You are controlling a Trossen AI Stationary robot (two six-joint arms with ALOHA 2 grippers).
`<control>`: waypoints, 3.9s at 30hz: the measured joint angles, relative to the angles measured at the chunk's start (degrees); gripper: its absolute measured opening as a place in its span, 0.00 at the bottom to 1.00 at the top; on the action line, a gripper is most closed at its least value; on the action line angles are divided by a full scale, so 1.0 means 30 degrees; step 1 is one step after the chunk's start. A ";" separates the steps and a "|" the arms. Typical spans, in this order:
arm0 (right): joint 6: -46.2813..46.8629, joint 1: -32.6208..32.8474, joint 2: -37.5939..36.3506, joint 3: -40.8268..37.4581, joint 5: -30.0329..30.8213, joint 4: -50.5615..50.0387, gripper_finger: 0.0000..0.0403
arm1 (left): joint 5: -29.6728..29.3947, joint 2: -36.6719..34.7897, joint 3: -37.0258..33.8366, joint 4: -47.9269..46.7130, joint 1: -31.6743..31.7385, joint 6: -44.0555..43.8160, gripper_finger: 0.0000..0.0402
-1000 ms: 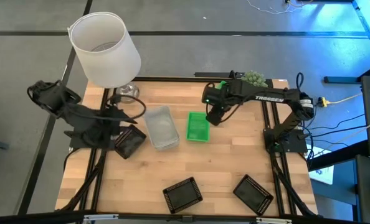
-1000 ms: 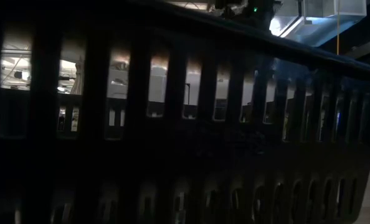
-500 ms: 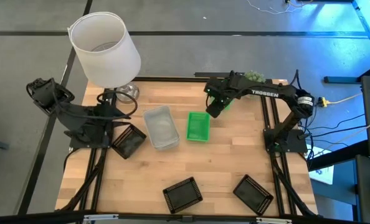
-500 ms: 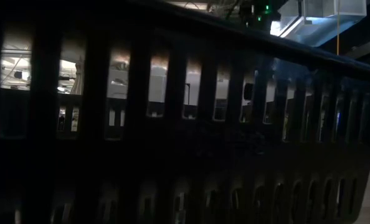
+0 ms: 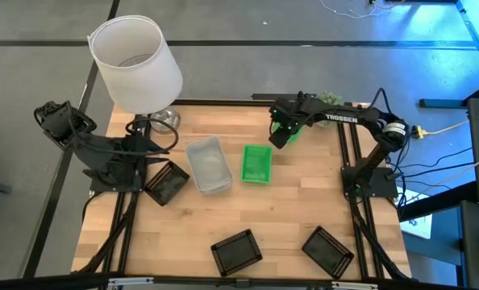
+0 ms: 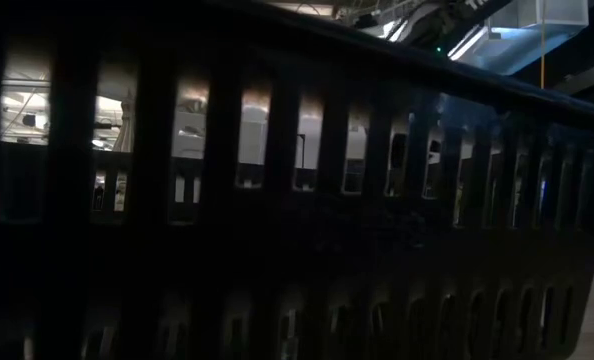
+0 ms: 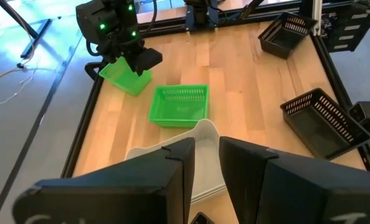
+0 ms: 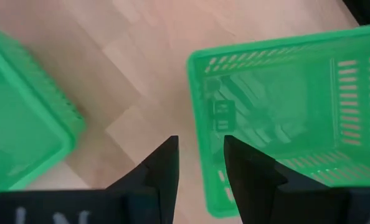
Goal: Stack baskets by color
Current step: Stack the top green bin into the bottom green bin
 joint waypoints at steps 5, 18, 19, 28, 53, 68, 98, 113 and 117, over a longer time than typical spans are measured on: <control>-0.0119 -0.0279 0.0000 -0.0694 0.0006 0.0478 0.32 | -0.0066 0.0006 0.0000 -0.0228 0.0000 0.0007 0.17; -0.1012 -0.0460 0.0000 -0.2364 0.0050 0.1519 0.32 | -0.0094 0.0013 0.0000 -0.0235 0.0000 0.0015 0.17; -0.1081 -0.0460 0.0000 -0.2517 0.0052 0.1708 0.32 | -0.0094 0.0013 0.0000 -0.0228 0.0000 0.0015 0.17; -0.1084 -0.0460 0.0007 -0.3315 0.0064 0.2591 0.26 | -0.0087 0.0013 0.0000 -0.0228 0.0000 0.0019 0.17; -0.1273 0.4124 0.0007 0.2491 0.4046 -0.2517 0.01 | -0.0073 0.0013 0.0000 -0.0694 0.0000 0.0020 0.17; -0.0489 1.1862 -0.0007 0.7445 0.3955 -0.3661 0.01 | -0.2159 0.0013 0.0000 -0.0702 0.0000 0.0131 0.17; 0.0903 1.2278 0.3392 0.7344 0.4514 -0.3895 0.01 | -0.3633 0.0006 0.0000 -0.0614 -0.0007 -0.1374 0.17; 0.1027 1.1888 0.5301 0.7344 0.3011 -0.3764 0.03 | -0.3483 0.0011 0.0000 -0.0607 -0.0005 -0.2078 0.17; 0.1129 1.1845 0.5297 0.7344 0.3044 -0.3581 0.10 | -0.3475 0.0013 0.0000 -0.0612 -0.0002 -0.2506 0.17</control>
